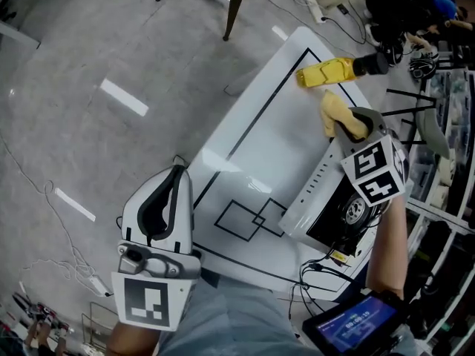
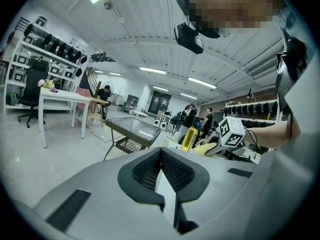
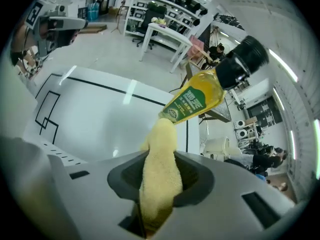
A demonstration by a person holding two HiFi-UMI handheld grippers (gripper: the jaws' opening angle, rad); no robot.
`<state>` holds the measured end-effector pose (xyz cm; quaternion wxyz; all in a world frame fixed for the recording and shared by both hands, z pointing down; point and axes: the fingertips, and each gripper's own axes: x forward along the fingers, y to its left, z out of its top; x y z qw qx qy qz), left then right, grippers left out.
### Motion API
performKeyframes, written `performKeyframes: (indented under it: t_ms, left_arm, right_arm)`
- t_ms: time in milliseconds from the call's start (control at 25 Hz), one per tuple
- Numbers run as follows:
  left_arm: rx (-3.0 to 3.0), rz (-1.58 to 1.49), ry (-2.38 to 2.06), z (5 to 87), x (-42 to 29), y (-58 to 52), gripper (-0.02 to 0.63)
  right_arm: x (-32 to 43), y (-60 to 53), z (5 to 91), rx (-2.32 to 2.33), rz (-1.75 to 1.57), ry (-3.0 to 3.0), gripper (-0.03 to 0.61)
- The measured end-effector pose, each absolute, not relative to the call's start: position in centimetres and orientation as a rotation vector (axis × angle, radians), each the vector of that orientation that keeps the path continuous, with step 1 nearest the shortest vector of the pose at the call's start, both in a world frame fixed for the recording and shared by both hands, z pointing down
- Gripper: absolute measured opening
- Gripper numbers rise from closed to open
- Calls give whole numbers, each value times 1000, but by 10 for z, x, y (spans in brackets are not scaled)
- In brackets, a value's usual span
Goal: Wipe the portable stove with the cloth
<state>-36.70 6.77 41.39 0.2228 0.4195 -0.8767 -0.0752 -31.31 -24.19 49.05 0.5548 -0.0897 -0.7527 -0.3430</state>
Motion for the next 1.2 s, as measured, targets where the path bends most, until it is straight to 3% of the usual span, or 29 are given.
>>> performKeyframes:
  t_ms: [840,1200]
  left_arm:
    - [1185,-235,-2428,416,-371,82,17]
    - [1234,-226,-2460,402,-338,81,18]
  right_arm:
    - [-290,-199,502,-292,-803,-1653,126]
    - [-268,-167,500,-363,-816,-1666,126]
